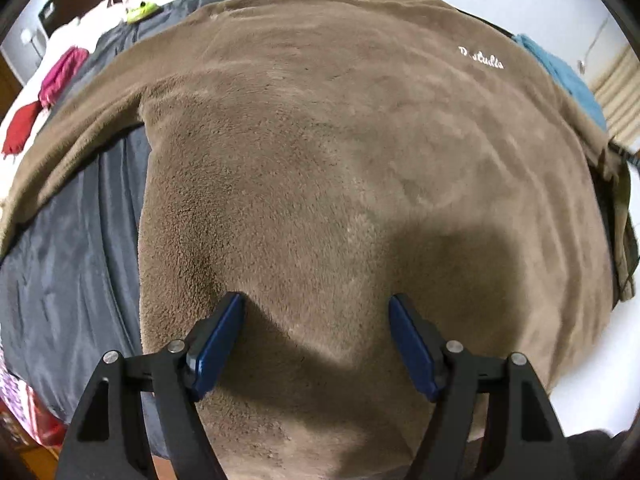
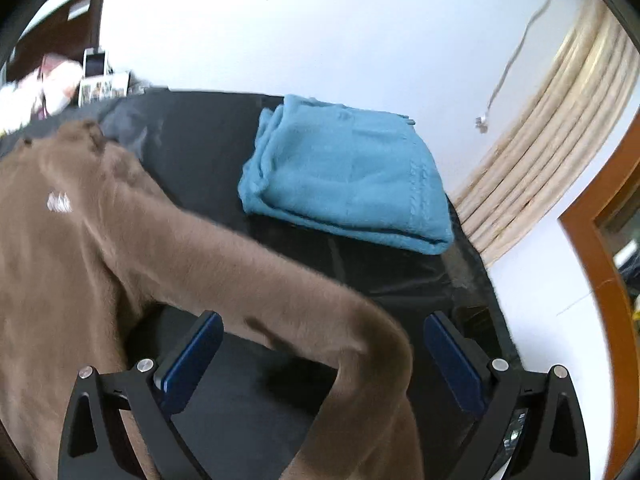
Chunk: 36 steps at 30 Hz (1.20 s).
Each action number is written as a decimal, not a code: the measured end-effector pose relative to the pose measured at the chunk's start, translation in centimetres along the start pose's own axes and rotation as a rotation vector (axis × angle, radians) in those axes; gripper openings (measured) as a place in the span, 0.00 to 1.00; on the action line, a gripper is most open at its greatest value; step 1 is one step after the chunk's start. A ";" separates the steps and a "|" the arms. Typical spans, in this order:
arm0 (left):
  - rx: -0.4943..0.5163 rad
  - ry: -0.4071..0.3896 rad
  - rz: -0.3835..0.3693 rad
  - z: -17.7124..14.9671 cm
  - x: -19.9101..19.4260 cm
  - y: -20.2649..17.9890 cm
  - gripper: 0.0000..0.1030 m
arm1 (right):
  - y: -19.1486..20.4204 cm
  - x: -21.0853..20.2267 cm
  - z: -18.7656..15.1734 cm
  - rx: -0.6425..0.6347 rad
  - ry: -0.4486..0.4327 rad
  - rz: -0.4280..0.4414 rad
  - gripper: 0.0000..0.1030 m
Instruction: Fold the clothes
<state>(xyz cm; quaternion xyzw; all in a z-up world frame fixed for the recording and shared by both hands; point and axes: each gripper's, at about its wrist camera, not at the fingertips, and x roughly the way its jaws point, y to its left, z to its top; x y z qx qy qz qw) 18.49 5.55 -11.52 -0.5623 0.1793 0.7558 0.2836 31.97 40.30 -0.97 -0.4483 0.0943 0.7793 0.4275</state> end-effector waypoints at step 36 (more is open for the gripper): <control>-0.068 0.015 0.103 -1.0 -0.4 5.6 0.94 | 17.3 -7.5 -15.7 -0.477 0.169 0.602 1.00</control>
